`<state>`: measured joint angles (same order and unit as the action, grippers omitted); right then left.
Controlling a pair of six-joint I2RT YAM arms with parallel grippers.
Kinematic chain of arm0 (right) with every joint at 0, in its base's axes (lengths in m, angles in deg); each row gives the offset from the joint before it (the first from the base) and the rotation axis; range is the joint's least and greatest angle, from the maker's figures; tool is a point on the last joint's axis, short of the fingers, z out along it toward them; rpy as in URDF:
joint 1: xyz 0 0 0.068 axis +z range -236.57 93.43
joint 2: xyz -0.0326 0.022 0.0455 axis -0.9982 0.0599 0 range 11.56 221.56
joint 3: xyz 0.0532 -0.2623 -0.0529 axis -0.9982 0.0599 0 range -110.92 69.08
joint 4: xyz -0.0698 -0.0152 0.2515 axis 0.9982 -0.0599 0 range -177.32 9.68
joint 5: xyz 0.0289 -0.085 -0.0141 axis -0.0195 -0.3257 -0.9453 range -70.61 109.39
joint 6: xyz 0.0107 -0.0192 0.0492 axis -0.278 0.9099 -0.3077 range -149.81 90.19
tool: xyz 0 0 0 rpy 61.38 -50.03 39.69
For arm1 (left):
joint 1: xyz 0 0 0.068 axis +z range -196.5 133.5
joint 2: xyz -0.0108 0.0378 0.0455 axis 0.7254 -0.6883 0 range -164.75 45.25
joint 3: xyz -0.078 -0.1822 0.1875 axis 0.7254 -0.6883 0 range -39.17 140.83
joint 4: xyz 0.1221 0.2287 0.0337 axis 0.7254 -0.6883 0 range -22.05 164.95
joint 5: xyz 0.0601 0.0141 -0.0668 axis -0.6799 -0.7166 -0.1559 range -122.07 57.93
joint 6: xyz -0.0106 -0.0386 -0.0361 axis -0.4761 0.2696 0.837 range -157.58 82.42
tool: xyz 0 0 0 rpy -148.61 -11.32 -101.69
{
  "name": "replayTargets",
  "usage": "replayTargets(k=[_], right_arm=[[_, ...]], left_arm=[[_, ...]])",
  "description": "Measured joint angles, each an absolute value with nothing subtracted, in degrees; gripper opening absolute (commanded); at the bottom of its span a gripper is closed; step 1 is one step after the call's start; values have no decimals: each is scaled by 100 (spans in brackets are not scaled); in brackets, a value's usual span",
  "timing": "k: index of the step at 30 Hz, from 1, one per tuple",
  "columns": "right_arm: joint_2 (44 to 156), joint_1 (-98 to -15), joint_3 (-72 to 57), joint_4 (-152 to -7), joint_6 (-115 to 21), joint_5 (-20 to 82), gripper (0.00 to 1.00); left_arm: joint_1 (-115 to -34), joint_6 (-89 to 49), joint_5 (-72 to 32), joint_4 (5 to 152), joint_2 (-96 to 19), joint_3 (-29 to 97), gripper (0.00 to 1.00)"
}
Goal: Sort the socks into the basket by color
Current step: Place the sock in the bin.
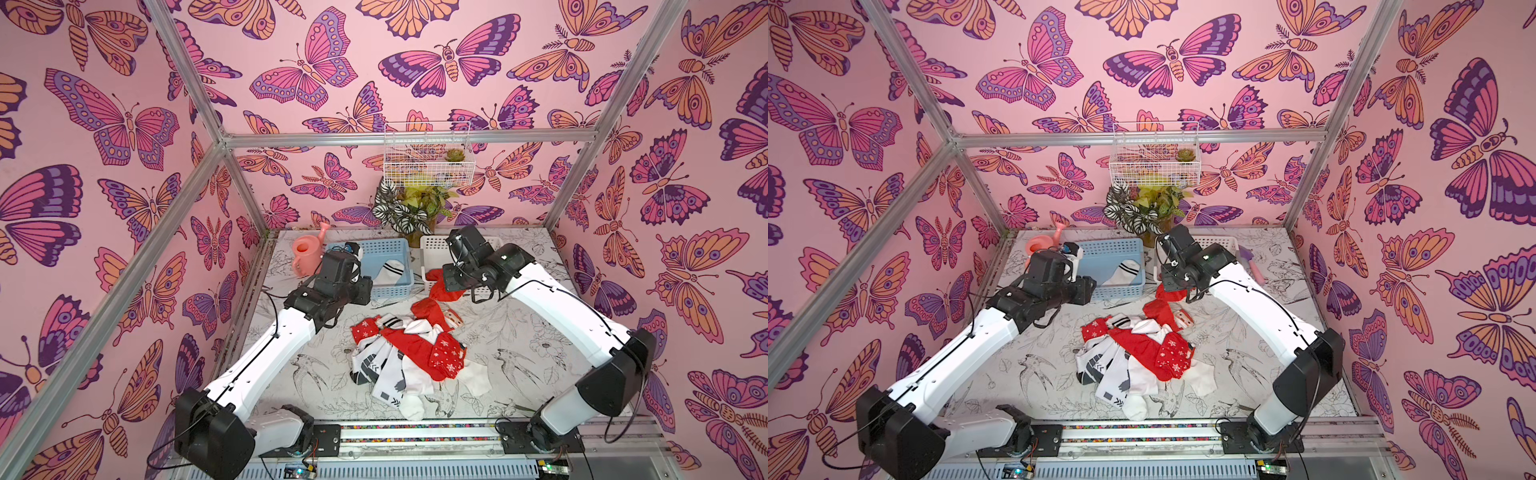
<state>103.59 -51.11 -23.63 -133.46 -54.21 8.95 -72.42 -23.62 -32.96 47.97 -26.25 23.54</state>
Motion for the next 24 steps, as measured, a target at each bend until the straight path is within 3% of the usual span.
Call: replayTargets(k=[11, 24], right_arm=[[11089, -5991, -2844, -12911, -4923, 937, 0], [11806, -6477, -3436, -12616, -4650, 941, 0]], left_arm=[[-7246, -2369, -3293, 4795, -2625, 2352, 53], [-7298, -2423, -3302, 4795, -2612, 2352, 53]])
